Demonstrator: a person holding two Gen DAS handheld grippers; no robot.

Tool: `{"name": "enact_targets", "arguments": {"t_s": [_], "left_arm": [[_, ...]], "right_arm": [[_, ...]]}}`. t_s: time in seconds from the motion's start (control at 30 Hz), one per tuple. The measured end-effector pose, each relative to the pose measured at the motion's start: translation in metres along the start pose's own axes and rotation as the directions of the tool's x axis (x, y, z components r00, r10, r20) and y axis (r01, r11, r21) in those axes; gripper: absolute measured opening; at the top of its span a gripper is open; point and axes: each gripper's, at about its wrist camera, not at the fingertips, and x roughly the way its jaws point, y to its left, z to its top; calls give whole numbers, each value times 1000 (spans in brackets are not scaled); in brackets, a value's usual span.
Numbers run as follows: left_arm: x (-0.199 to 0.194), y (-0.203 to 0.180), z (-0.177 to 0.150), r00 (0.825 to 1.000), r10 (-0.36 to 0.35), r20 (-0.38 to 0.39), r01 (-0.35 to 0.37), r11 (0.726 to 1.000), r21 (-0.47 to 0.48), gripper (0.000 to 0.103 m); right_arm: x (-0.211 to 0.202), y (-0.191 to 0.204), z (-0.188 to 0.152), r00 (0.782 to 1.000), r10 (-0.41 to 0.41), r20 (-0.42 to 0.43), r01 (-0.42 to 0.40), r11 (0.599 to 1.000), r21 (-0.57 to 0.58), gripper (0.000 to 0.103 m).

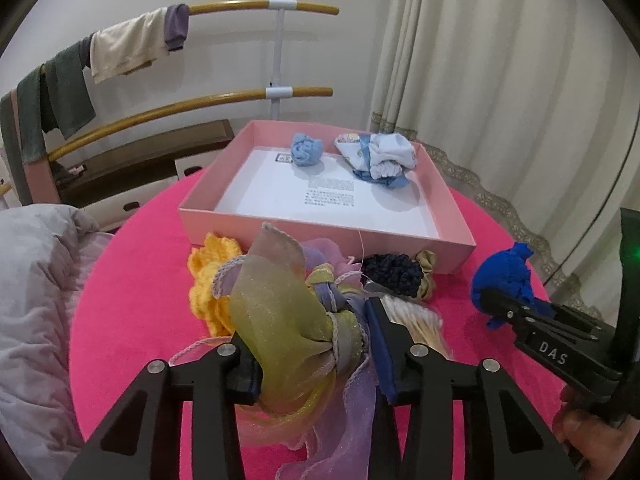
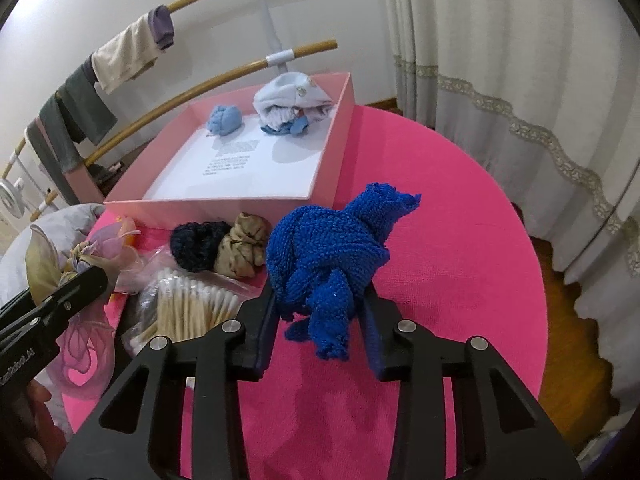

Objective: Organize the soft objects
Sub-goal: 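Grasp the sheer ribbon bow with the left gripper while the right grasps the blue knitted toy, then lift both items over the pink box and open both grippers to release them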

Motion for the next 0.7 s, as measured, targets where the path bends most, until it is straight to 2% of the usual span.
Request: {"name": "enact_targets", "arguments": {"t_s": [0.37, 0.7], "left_arm": [[-49, 5, -4, 997, 29, 68, -29, 1000, -1, 39], [-95, 9, -5, 988, 88, 124, -90, 996, 10, 39]], "right_arm": [[-41, 20, 6, 996, 62, 63, -60, 997, -39, 34], [-73, 52, 12, 988, 109, 111, -97, 990, -101, 34]]}}
